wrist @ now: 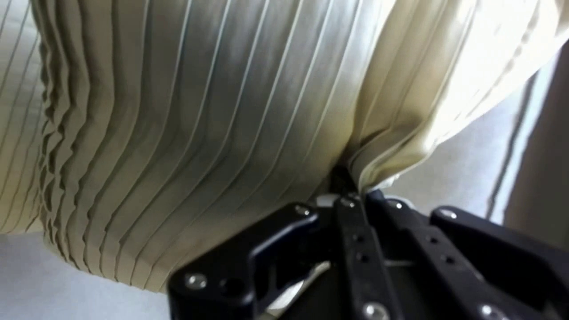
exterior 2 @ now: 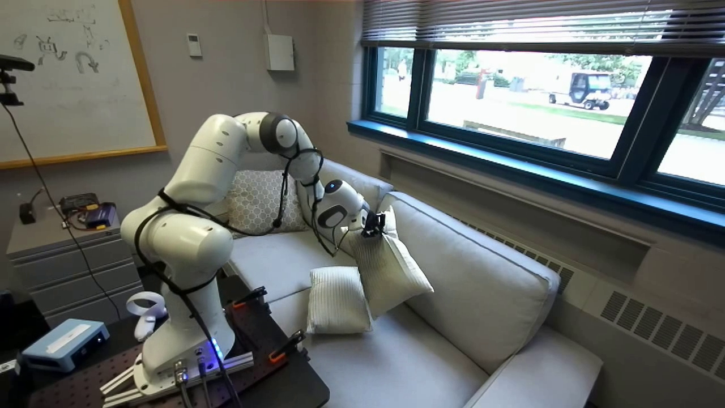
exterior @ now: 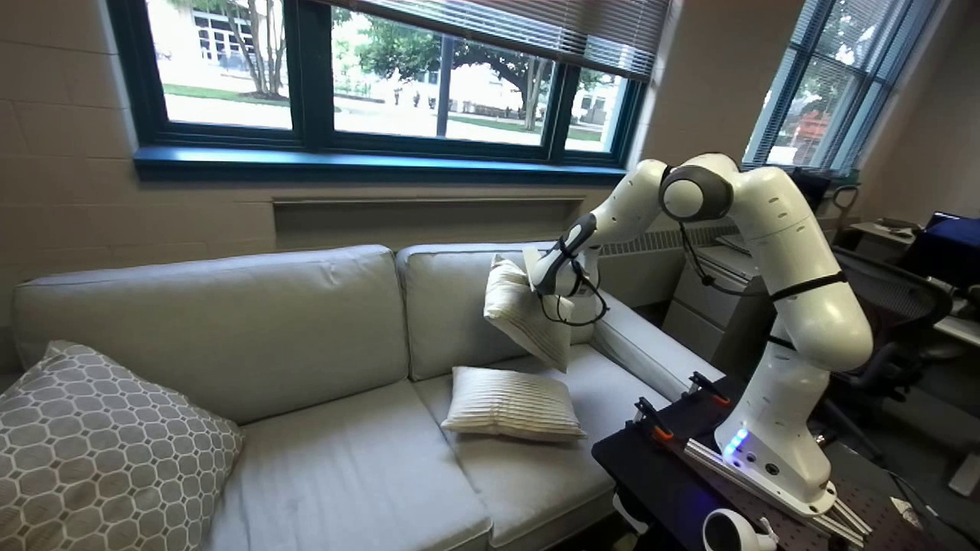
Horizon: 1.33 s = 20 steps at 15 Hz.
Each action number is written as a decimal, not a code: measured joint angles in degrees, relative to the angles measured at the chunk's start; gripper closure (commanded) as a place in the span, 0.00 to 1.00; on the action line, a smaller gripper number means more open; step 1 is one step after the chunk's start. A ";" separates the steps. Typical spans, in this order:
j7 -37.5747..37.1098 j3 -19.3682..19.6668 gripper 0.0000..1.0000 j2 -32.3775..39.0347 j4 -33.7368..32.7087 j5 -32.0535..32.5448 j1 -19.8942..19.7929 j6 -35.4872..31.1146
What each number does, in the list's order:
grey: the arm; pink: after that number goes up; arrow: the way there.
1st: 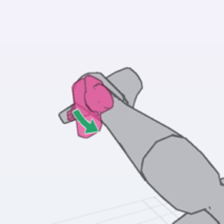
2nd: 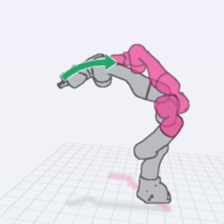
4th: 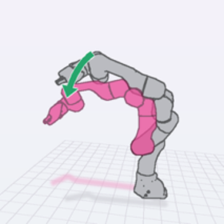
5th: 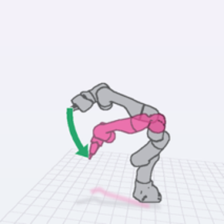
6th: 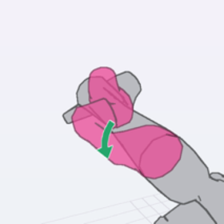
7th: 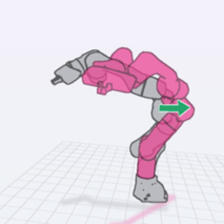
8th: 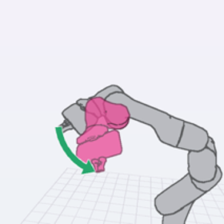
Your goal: Move the small pillows to the left arm of the sofa
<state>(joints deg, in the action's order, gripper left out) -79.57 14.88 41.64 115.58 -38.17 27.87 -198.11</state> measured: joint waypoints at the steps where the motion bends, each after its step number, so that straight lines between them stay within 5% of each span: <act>1: -0.95 3.64 0.99 -1.75 1.49 -1.75 3.76 0.14; 5: -3.85 13.85 0.99 -8.70 10.01 -6.35 13.95 0.24; 13: -9.43 25.00 0.99 -21.88 27.64 -7.16 15.33 0.28; 16: -9.99 27.13 0.99 -27.38 31.92 -3.45 9.87 0.29; 20: -10.80 26.41 0.99 -32.80 34.12 4.27 -5.18 3.79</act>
<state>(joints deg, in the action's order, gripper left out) -90.37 41.29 8.84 149.70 -33.91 22.69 -194.32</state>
